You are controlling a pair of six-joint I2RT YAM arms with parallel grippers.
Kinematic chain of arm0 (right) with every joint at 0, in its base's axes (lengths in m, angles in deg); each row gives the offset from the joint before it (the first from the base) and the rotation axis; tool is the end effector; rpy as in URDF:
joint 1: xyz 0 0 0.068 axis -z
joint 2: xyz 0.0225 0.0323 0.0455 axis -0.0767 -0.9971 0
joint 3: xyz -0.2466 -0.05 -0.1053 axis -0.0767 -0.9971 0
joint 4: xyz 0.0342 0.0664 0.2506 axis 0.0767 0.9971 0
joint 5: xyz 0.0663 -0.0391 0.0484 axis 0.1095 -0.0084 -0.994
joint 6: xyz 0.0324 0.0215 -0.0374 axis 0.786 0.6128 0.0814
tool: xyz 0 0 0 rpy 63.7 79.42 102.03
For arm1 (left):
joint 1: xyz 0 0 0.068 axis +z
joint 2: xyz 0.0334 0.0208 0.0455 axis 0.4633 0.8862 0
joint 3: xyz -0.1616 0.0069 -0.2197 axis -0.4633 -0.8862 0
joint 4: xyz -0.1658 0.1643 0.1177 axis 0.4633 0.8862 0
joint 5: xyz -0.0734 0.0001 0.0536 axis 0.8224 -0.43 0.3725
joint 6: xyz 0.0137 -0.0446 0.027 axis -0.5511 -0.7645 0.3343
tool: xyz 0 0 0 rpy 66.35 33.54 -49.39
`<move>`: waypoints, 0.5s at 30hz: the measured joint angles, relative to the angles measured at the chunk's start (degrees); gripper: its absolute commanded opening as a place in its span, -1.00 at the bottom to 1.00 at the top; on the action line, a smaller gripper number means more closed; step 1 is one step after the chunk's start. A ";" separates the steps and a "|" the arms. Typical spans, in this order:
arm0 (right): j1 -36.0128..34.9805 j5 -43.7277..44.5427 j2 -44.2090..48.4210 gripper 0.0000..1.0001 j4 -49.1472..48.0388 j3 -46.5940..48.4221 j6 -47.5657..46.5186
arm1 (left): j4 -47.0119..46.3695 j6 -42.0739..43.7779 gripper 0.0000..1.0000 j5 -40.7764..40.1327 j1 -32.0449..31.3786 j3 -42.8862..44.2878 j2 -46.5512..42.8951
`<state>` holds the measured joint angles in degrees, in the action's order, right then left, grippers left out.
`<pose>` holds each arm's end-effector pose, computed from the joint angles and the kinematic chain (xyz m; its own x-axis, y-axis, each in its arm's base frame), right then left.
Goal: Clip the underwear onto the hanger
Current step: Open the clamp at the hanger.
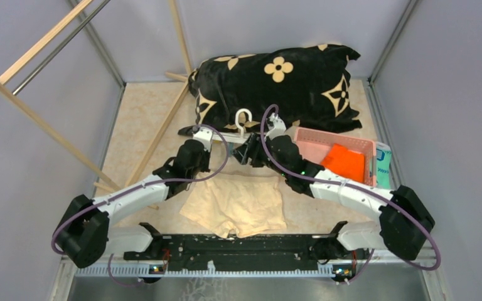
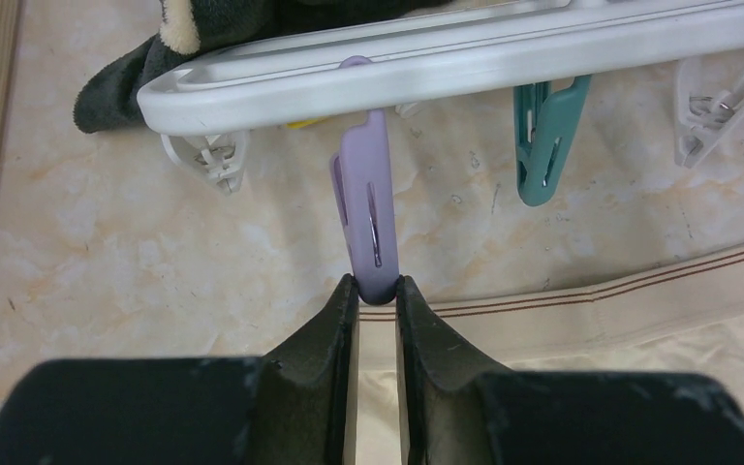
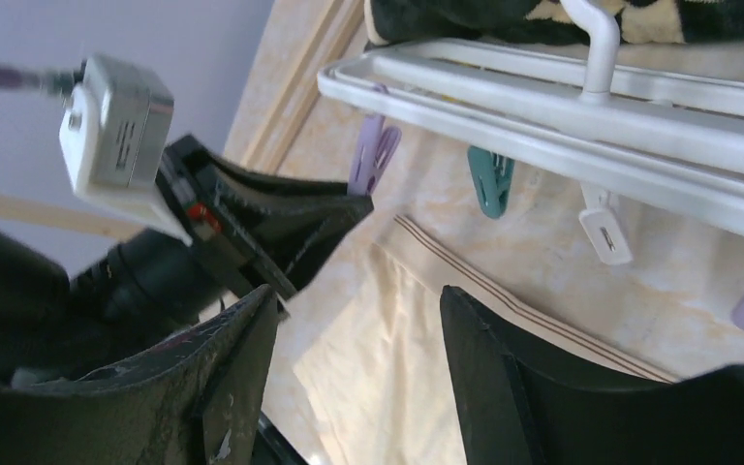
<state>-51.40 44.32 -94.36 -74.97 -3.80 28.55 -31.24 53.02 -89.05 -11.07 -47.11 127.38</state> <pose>0.1933 0.2055 0.2667 -0.6219 0.3192 -0.7151 -0.3891 0.6665 0.6359 0.2101 -0.1524 0.2115 -0.4425 0.2252 -0.8681 0.3111 0.9464 0.0869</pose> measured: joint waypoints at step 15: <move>-4.28 8.28 -23.58 0.12 -6.19 14.05 14.49 | 1.27 -1.18 -0.84 -1.40 -3.23 -0.63 -2.03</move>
<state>-55.69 52.61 -117.94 -81.16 10.25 43.04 -29.98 51.84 -90.45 -14.31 -47.75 125.35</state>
